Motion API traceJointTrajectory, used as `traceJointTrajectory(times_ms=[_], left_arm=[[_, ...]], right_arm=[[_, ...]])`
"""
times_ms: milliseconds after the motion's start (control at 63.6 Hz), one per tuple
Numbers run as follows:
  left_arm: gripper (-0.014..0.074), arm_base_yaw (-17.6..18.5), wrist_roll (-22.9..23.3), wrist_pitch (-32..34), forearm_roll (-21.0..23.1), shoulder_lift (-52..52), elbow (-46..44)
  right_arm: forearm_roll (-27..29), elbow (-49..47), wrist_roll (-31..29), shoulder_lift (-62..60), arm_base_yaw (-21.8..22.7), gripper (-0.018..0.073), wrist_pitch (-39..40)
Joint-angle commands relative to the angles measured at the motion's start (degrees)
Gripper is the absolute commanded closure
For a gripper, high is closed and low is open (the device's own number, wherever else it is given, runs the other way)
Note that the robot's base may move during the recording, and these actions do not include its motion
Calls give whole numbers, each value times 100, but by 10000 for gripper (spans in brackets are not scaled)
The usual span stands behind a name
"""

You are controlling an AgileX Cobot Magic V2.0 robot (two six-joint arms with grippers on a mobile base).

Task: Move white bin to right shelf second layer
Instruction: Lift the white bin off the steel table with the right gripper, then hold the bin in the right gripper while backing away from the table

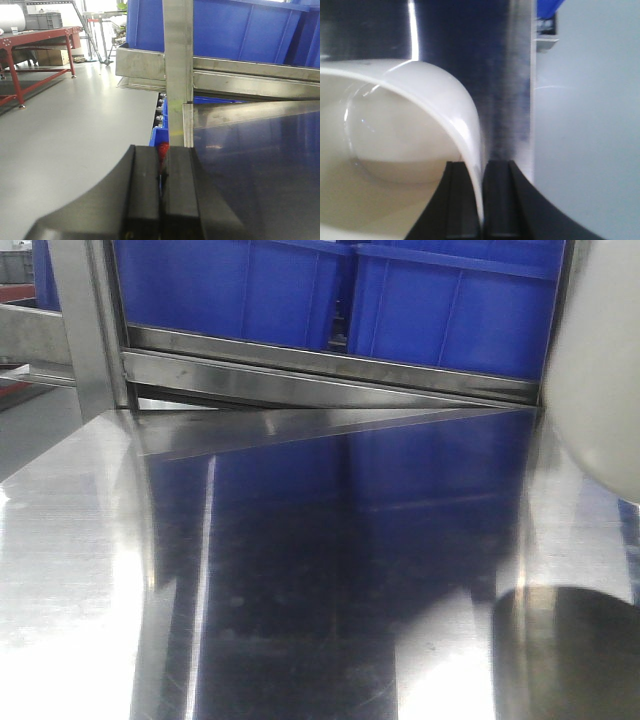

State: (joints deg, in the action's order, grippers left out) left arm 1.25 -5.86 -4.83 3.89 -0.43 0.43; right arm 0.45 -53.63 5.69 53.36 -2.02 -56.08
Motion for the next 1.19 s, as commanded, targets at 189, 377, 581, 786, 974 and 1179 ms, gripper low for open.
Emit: traceJointTrajectory(times_ms=[189,377,581,786,974,1179], left_arm=[[512,-1,15,483,35,-91,211],[512,-1,15,483,35,-91,211],[512,-1,15,483,35,-91,211],[512,-1,15,483,35,-91,211],[512,-1,15,483,35,-91,211],[512,-1,15,483,35,-91,211]], right_arm=[[-220,608,-53,-1199,50,511,607],[-91,964,-53,-1707,50,511,641],[-91,984,-53,-1776,50,511,624],[-86,984,-53,-1776,50,511,630],[-86,984,-53,-1776,50,511,630],[-86,984,-53,-1776,50,511,630]])
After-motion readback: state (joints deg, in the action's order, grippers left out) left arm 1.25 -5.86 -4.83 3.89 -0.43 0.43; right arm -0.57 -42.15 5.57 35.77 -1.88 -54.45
